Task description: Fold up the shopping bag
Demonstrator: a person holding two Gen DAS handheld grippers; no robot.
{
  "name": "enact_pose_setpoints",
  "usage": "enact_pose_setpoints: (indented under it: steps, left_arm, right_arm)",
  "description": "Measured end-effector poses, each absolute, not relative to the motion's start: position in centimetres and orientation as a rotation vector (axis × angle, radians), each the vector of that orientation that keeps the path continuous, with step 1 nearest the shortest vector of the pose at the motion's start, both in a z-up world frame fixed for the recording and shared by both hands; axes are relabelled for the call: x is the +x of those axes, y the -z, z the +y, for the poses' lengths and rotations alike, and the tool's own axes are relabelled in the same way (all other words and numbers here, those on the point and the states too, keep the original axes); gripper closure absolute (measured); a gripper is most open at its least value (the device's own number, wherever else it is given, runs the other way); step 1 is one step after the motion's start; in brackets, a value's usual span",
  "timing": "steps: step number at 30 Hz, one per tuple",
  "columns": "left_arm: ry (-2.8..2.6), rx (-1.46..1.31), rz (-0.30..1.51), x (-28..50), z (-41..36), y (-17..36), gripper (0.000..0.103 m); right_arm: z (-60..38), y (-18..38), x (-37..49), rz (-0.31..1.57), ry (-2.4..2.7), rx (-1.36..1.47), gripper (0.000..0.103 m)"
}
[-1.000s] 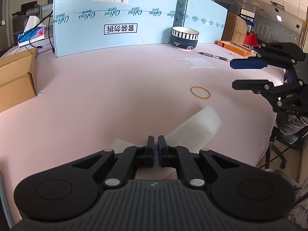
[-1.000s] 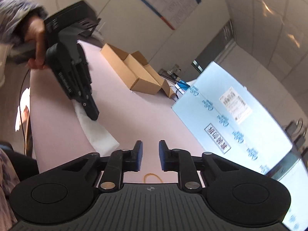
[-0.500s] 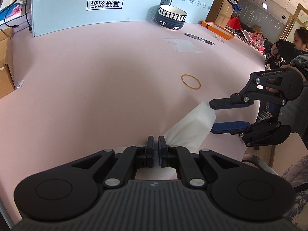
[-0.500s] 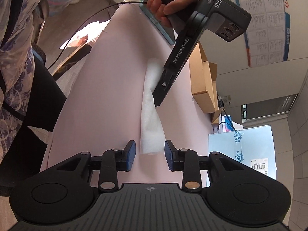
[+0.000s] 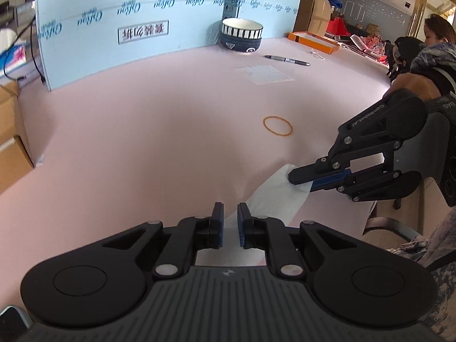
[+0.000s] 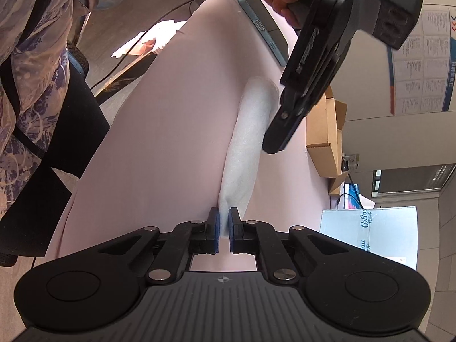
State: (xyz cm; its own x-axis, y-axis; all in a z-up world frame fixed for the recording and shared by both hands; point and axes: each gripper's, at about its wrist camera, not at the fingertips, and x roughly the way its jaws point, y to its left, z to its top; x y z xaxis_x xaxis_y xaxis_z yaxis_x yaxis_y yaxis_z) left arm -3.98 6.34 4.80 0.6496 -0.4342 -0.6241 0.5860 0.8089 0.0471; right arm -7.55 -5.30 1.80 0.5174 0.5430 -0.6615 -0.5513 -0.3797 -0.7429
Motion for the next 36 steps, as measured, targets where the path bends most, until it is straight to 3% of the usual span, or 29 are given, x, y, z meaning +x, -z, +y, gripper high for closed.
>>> enact_pose_setpoints:
  steps: [3,6,9,15,18,21,25,36]
  left_arm:
    - [0.616,0.620,0.442,-8.8,3.0,-5.6,0.091]
    - [0.656,0.804,0.472,-9.4,1.4,-4.2,0.086]
    - [0.654,0.875,0.462,-8.7,1.4,-3.1,0.085]
    - [0.697,0.945,0.516,-7.8,1.3,-2.3,0.065]
    - [0.700,0.976,0.535,-7.7,0.9,-2.0,0.064]
    - [0.679,0.947,0.591,-6.8,1.0,-2.2,0.067]
    - [0.656,0.857,0.698,-5.6,1.5,-2.5,0.095]
    - [0.775,0.291,1.020,-0.7,6.8,-4.0,0.097]
  right_arm:
    - [-5.3,-2.4,-6.9,0.049,-1.195,-1.535,0.097]
    - [-5.4,-2.6,-6.6,0.062,-1.213,-1.518,0.097]
    - [-5.5,-2.7,-6.4,0.074,-1.216,-1.495,0.097]
    - [-5.5,-2.7,-6.1,0.087,-1.226,-1.465,0.096]
    - [-5.5,-2.8,-5.8,0.105,-1.237,-1.434,0.096]
    - [-5.6,-2.8,-5.8,0.110,-1.242,-1.414,0.096]
    - [-5.7,-3.2,-5.4,0.142,-1.254,-1.356,0.096]
    - [-5.9,-5.9,0.1,0.515,-1.367,-0.873,0.095]
